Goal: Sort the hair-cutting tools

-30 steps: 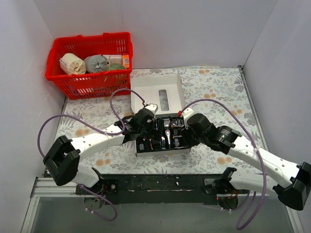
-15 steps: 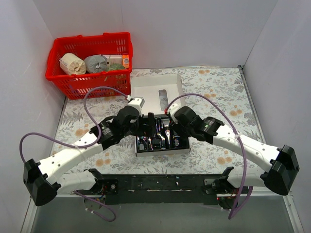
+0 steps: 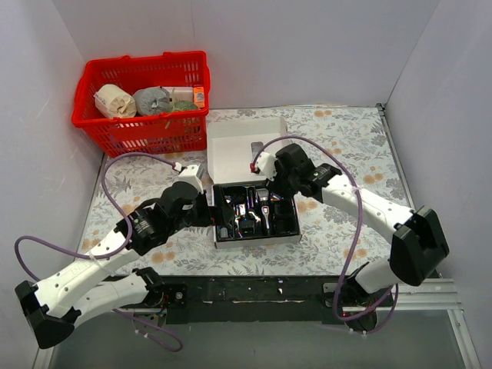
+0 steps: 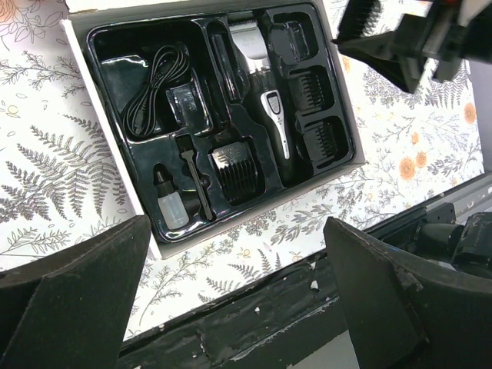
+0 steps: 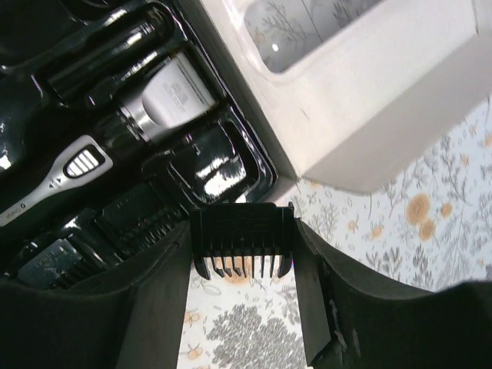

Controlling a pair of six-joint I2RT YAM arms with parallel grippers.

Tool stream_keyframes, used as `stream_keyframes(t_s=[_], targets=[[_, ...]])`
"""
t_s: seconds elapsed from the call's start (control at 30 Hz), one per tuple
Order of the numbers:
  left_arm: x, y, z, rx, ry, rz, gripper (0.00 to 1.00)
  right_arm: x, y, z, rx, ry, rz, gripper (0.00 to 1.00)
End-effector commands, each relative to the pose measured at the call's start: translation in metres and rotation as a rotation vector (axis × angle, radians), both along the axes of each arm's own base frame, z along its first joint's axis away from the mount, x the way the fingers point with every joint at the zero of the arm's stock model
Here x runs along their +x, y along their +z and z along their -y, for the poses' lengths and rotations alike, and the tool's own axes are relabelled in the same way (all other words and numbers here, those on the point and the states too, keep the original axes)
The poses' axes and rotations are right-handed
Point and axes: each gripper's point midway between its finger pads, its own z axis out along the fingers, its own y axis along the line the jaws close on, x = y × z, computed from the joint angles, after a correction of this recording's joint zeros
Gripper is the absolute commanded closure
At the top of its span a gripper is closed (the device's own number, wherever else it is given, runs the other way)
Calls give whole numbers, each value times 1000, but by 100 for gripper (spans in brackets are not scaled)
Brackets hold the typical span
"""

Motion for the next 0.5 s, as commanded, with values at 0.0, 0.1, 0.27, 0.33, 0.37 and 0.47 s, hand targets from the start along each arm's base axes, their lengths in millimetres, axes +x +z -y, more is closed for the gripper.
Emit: stream_keyframes(t_s=[0.0, 0.1, 0.27, 0.33, 0.37, 0.47], targets=[[-5, 2, -8, -10, 18, 5, 2, 17, 13, -29, 48, 184, -17, 73], [-9, 11, -6, -41, -8, 24, 2, 18, 6, -37, 71, 241, -84, 73], [-13, 19, -3, -73, -49, 54, 2, 21, -13, -35, 52, 280, -151, 72], [-17, 22, -1, -88, -75, 61, 2, 18, -15, -36, 58, 307, -167, 69], [-17, 23, 1, -98, -84, 65, 2, 18, -14, -36, 67, 314, -171, 68], [-23, 26, 8, -138, -130, 73, 2, 15, -13, -35, 66, 345, -192, 68]])
